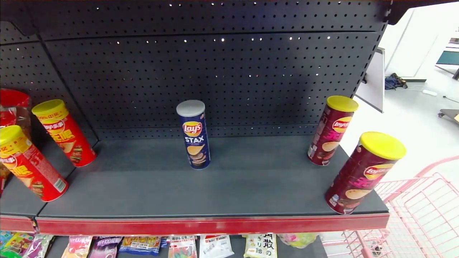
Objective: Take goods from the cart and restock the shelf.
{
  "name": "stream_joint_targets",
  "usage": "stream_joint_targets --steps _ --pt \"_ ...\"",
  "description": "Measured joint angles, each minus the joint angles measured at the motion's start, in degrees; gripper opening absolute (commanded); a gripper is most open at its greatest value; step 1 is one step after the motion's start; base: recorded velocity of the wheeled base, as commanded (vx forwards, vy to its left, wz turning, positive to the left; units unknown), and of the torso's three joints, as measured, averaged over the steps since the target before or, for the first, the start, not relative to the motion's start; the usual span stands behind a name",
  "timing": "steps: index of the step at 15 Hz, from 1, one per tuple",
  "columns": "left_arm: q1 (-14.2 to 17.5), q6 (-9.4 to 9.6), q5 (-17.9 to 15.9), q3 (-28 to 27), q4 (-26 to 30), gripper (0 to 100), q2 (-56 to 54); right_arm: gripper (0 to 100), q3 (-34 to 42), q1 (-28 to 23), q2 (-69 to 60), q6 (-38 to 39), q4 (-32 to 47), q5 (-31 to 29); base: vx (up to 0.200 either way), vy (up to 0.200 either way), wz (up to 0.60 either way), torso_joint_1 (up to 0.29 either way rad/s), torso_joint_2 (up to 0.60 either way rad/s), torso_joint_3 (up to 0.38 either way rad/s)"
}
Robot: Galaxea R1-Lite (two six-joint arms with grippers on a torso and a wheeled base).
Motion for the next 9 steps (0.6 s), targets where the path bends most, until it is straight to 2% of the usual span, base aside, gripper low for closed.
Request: stream_joint_targets --steps 9 --pt "0.0 0.0 0.02 0.0 0.02 100 0.0 0 0.37 -0.04 -0.15 0.0 0.06 0.07 0.0 0.2 0.0 0.002 0.0 0.004"
